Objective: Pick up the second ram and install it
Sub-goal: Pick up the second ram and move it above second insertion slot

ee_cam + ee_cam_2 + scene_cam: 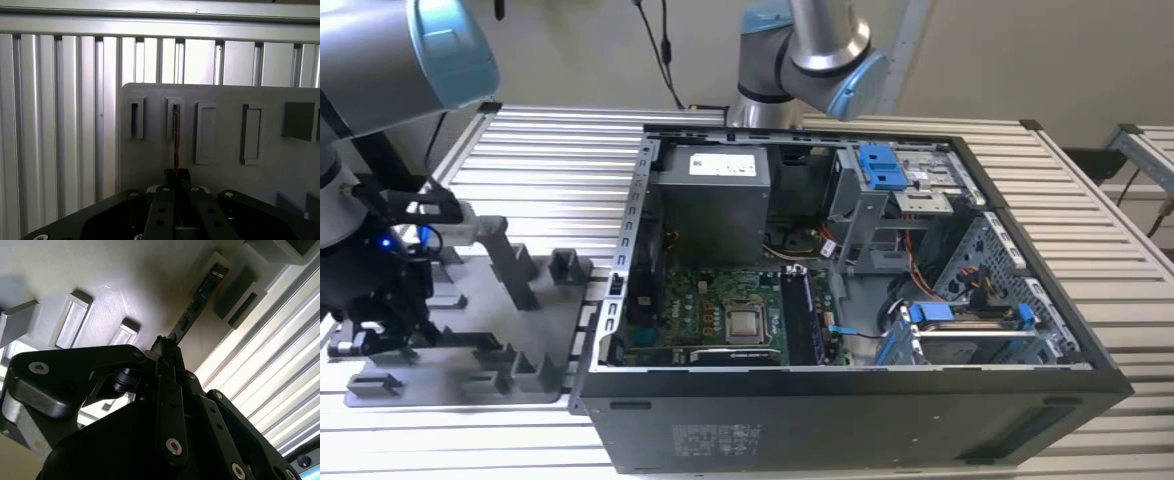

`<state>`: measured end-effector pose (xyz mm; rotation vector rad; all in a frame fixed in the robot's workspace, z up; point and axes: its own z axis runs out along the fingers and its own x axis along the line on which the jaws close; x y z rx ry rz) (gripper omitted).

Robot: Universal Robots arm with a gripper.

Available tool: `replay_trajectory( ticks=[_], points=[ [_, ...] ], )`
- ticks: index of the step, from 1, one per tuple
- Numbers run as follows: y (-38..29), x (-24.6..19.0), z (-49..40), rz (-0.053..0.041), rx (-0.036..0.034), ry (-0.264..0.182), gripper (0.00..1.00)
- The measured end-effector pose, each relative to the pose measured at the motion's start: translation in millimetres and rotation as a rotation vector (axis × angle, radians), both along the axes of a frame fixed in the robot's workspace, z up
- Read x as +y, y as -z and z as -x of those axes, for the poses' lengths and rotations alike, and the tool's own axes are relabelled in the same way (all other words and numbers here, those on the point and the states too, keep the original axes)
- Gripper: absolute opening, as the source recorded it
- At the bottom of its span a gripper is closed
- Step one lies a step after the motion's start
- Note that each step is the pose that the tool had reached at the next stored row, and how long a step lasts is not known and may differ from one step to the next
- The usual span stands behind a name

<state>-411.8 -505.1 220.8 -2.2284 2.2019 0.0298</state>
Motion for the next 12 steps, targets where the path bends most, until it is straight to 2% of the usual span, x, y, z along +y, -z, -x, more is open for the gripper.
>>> replay_trajectory(
  ticks=[12],
  points=[
    [-13.1,0.1,0.3,0.0,0.0,0.001,0.14]
  ],
)
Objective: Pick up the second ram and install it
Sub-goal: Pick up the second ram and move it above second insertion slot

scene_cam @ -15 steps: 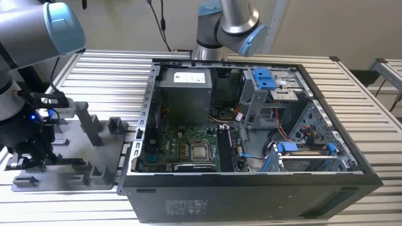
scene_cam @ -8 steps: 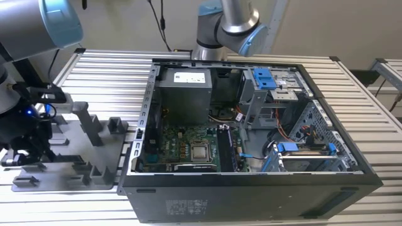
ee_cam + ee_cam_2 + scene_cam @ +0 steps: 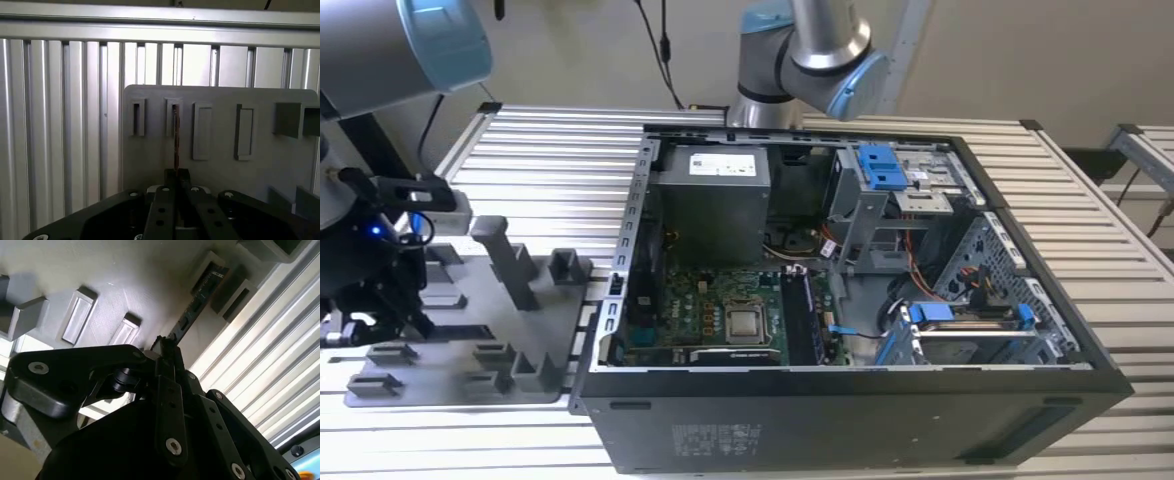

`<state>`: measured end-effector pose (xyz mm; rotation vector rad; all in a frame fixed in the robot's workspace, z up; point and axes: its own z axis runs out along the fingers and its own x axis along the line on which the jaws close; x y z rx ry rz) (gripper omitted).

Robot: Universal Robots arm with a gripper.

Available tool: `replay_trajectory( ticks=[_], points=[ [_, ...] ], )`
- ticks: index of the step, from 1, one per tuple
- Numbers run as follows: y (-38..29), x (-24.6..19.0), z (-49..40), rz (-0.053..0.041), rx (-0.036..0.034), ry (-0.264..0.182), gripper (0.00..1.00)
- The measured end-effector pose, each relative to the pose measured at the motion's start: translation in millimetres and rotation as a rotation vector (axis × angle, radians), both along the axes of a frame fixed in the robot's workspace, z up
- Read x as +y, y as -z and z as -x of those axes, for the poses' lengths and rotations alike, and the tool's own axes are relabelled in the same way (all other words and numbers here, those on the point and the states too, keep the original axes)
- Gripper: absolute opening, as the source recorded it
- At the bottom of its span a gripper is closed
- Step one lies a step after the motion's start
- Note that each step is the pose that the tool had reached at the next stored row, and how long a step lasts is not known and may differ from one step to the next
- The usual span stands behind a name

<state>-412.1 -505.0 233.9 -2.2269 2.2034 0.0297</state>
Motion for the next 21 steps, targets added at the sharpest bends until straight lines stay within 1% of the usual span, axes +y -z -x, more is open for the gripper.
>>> replay_trajectory(
  ticks=[5,13,18,21],
  points=[
    [-5.5,0.0,0.1,-0.0006,0.0,0.0,0.14],
    [-16.0,0.0,0.1,-0.0173,0.0,0.006,0.14],
    [-27.4,0.0,0.0,-0.0176,0.0,0.01,0.14],
    [-32.2,0.0,0.0,-0.0176,-0.0002,0.017,0.14]
  ],
)
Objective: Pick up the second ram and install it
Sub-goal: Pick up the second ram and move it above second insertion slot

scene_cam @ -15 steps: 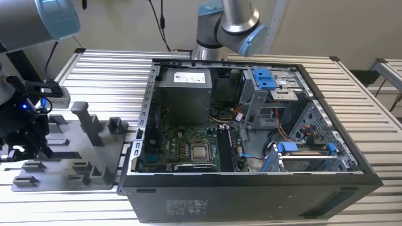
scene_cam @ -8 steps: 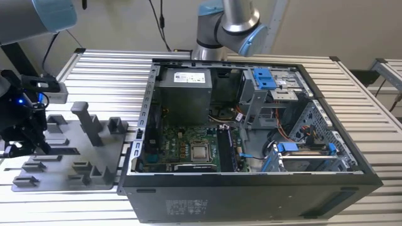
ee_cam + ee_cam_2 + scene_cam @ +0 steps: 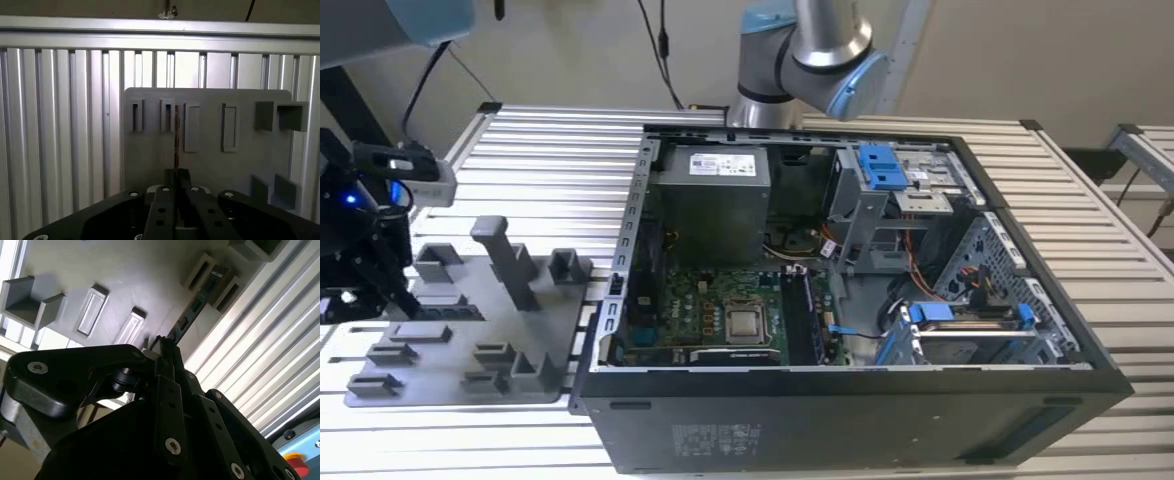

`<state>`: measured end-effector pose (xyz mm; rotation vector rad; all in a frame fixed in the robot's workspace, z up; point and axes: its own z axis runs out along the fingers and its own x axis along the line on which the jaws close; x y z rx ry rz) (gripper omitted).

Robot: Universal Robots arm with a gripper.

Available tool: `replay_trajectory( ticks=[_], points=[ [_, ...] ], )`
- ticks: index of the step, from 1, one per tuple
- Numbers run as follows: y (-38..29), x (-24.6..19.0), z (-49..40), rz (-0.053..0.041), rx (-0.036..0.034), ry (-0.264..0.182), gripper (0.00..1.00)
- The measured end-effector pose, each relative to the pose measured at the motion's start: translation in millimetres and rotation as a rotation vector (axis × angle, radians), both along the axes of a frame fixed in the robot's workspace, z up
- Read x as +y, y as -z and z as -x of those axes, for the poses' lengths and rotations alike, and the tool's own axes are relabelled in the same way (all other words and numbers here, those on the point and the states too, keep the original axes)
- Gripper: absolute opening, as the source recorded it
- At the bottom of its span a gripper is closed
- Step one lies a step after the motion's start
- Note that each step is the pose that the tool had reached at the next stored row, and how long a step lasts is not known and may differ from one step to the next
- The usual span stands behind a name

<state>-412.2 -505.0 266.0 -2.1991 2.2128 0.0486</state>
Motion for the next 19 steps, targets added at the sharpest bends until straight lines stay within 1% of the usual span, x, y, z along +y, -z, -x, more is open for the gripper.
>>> replay_trajectory(
  ticks=[4,19],
  points=[
    [-4.9,0.0,0.0,-0.0001,0.0,0.013,0.14],
    [-40.6,0.0,0.0,0.0,0.0,0.017,0.14]
  ],
)
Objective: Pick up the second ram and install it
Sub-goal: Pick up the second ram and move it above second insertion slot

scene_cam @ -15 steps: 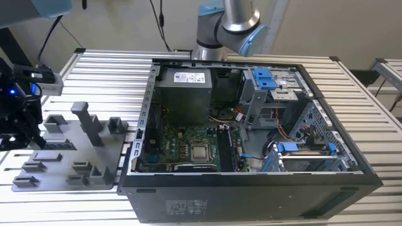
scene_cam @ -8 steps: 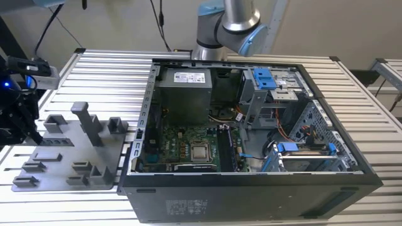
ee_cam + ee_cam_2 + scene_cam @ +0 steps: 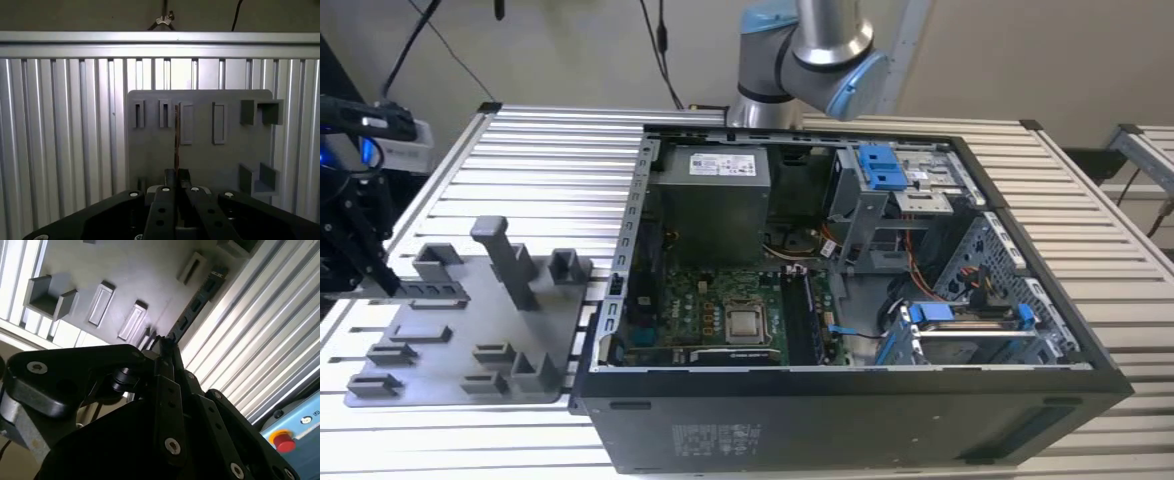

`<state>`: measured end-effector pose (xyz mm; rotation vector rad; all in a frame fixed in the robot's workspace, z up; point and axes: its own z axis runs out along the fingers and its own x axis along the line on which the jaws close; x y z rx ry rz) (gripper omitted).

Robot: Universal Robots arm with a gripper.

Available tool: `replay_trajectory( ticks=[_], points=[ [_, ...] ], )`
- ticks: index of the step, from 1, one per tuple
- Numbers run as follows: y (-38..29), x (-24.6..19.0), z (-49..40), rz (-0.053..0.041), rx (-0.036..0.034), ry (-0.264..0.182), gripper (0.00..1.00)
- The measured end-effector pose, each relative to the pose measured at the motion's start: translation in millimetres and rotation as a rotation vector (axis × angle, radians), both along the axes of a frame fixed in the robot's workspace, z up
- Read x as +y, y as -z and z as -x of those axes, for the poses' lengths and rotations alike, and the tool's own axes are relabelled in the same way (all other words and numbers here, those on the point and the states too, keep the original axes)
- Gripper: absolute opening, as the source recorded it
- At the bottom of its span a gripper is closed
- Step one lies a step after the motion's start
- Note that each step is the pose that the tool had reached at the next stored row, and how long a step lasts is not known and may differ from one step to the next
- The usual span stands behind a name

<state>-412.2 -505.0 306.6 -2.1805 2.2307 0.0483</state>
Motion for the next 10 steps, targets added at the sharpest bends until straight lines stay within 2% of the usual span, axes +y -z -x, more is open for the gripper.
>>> replay_trajectory(
  ticks=[10],
  points=[
    [-23.9,0.0,0.0,0.0001,0.0001,0.001,0.14]
  ],
)
